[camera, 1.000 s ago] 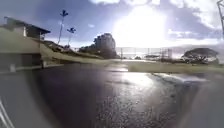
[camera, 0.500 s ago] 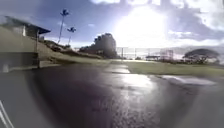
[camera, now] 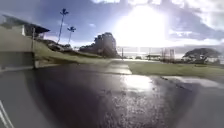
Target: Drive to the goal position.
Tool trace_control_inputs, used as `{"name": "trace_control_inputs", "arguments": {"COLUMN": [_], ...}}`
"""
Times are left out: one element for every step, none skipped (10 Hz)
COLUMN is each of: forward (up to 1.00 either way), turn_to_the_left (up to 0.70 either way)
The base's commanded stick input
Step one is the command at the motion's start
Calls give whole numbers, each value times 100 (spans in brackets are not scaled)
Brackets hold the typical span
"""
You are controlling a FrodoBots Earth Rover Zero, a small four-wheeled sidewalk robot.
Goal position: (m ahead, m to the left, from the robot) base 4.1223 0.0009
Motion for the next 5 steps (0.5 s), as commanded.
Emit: {"name": "trace_control_inputs", "arguments": {"forward": [70,70,70,70,70], "turn_to_the_left": [0,-16,-35,-35,-35]}}
